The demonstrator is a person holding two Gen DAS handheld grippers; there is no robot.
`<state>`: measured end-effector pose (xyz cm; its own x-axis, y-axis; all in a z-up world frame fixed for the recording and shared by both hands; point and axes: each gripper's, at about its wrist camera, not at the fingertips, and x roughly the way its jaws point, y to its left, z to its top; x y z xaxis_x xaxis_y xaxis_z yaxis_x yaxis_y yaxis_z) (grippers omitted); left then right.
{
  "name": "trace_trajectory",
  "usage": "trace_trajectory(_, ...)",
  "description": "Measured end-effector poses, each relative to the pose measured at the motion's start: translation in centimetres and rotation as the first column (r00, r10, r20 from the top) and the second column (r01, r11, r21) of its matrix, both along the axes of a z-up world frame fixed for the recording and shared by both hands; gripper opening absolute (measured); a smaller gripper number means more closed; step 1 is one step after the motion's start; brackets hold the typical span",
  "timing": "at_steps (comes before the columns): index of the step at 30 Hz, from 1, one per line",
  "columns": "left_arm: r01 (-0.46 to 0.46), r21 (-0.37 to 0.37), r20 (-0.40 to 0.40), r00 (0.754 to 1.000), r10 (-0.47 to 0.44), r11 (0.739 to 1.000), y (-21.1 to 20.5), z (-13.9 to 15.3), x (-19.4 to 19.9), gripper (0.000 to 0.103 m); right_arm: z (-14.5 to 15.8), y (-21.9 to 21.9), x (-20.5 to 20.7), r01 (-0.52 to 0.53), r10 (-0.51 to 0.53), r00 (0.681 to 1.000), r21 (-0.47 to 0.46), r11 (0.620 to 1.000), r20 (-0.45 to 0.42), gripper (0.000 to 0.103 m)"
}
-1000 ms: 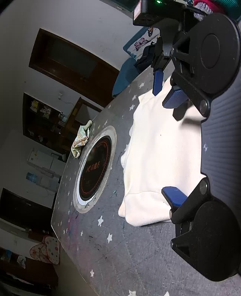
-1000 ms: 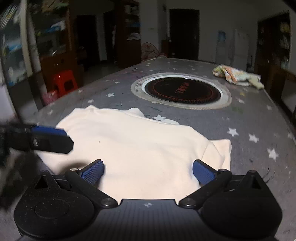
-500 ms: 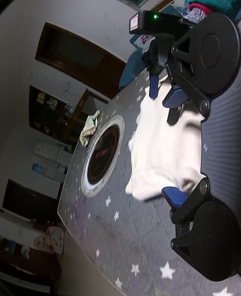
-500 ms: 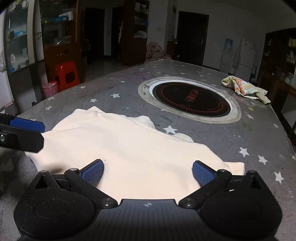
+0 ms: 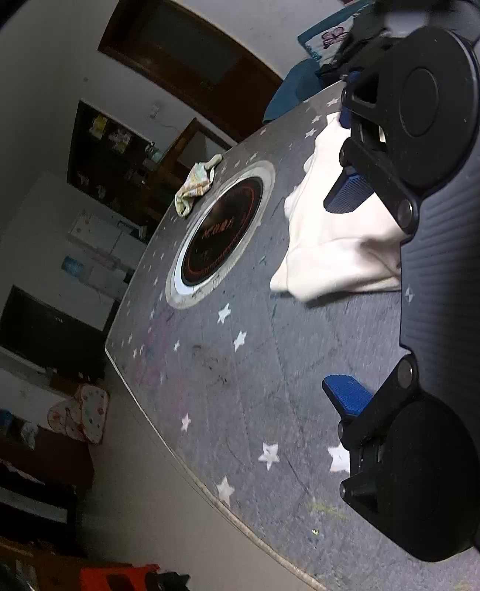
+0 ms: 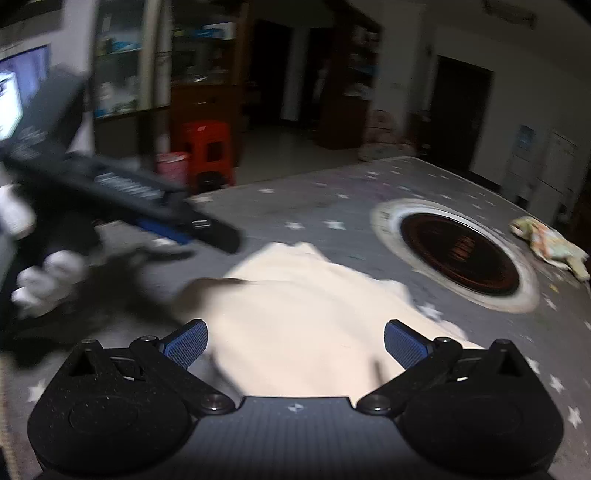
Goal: Fold clothes
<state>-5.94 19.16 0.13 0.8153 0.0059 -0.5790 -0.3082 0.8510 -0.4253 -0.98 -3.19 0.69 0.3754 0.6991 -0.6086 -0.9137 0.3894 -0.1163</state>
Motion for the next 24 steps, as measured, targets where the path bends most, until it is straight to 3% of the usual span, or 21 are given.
trace_trajectory(4, -0.017, -0.023, -0.006, 1.000, 0.017, 1.000, 0.5, 0.0, -0.1, 0.096, -0.4, 1.6, -2.3, -0.092, 0.093, 0.995, -0.036, 0.995, 0.026, 0.095)
trace_trajectory(10, -0.033, -0.104, -0.013, 0.999, 0.032, 0.994, 1.2, 0.1, 0.0, 0.096, -1.4, 4.0, -3.9, -0.163, 0.172, 0.982, -0.107, 0.981, 0.081, 0.077)
trace_trajectory(12, -0.032, -0.138, -0.013, 0.999, 0.030, 0.990, 1.4, 0.1, 0.0, 0.096, -1.8, 4.6, -4.2, -0.177, 0.190, 0.977, -0.131, 0.976, 0.100, 0.061)
trace_trajectory(16, -0.031, -0.206, -0.013, 0.999, 0.029, 0.978, 1.5, 0.0, 0.0, 0.096, -2.5, 5.6, -4.5, -0.171, 0.193, 0.973, -0.164, 0.971, 0.129, 0.049)
trace_trajectory(21, -0.042, -0.254, -0.025, 0.999, 0.036, 0.966, 1.3, -0.3, 0.1, 0.096, -2.1, 5.3, -3.5, -0.141, 0.154, 0.982, -0.120, 0.983, 0.106, 0.024)
trace_trajectory(24, -0.060, -0.299, -0.037, 0.998, 0.051, 0.952, 1.4, -0.7, 0.2, 0.097, -1.3, 4.6, -2.4, -0.116, 0.119, 0.991, -0.061, 0.991, 0.054, 0.017)
